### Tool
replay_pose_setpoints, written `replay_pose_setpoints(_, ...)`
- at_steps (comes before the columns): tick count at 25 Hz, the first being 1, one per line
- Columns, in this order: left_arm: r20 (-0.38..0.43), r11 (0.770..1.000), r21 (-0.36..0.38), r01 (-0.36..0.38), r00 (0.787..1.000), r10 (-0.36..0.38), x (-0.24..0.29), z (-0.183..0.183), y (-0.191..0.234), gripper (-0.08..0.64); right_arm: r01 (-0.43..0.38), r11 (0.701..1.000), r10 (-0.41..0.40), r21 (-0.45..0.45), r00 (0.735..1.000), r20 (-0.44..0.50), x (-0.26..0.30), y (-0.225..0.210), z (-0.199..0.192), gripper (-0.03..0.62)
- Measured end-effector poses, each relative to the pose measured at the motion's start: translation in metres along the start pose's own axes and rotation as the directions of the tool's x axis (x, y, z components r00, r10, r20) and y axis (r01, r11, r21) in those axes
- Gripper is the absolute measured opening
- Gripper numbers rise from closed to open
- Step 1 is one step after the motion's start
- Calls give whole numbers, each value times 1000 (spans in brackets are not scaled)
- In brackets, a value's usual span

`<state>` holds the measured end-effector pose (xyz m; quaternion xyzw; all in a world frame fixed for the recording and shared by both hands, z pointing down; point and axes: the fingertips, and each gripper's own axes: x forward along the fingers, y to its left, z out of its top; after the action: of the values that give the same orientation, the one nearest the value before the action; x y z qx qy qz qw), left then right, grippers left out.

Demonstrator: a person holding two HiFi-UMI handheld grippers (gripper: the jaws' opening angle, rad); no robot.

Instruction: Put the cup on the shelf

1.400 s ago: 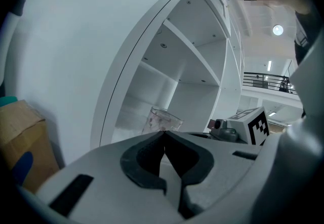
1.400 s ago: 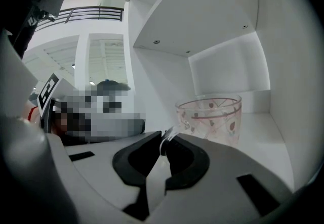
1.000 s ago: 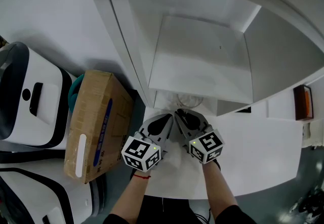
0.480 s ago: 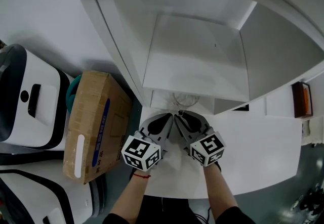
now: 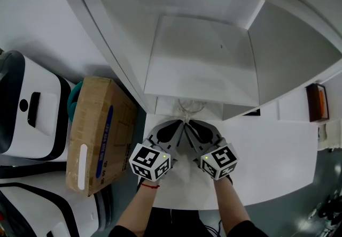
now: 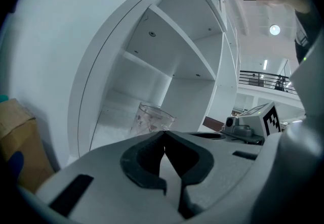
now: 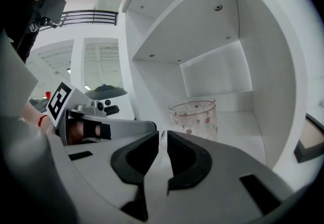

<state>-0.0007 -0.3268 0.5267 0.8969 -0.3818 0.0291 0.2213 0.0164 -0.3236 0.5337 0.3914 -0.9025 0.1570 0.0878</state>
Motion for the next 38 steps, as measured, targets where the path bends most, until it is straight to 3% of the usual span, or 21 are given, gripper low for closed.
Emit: replay_pose_setpoints(38, -8, 1000, -29, 4, 1000, -4, 21, 2, 14, 9, 64, 996, -64, 54, 998, -1, 11, -18, 5, 37)
